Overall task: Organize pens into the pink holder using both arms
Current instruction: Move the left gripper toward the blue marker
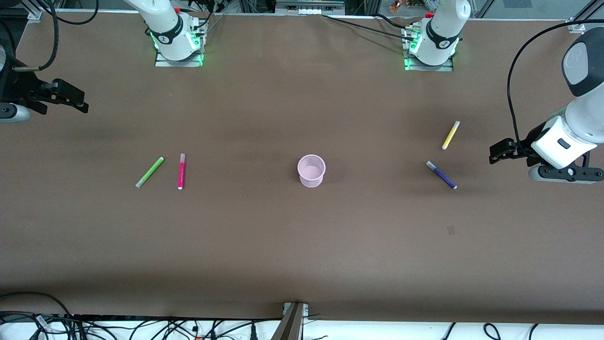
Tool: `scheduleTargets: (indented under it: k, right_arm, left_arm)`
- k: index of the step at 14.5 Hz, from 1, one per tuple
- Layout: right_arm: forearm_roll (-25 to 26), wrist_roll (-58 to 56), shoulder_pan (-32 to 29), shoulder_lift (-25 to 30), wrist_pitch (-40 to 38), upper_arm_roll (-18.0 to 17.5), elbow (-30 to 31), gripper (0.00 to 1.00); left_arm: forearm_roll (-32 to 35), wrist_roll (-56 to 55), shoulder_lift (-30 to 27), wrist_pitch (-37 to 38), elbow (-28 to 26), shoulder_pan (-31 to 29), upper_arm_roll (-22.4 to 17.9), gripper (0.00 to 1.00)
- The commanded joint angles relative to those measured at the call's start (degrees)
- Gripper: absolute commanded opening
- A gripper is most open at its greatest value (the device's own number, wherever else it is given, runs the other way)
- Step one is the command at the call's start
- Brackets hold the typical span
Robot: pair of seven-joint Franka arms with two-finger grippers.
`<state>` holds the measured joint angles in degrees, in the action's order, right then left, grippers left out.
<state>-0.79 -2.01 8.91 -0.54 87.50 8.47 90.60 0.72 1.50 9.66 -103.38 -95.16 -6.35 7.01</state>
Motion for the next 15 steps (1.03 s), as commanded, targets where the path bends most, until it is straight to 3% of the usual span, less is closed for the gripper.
scheduleTargets:
  k: [1, 9, 15]
  right_arm:
    - [-0.1, -0.6, -0.1, 1.1, -2.0, -1.3, -0.5, 1.0]
    - [-0.4, -0.6, -0.2, 1.2, -3.1, -1.3, -0.4, 1.0]
    - [-0.4, -0.5, -0.2, 1.2, -3.1, -1.3, -0.5, 1.0]
  left_arm:
    - [-0.2, 0.2, -1.3, -0.4, -1.4, 0.1, -0.1, 1.0]
    - [-0.3, -2.2, 0.4, -0.5, -1.4, -0.2, -0.2, 1.0]
    - [-1.0, -19.8, 4.7, -4.4, -2.1, -0.2, -0.2, 1.0]
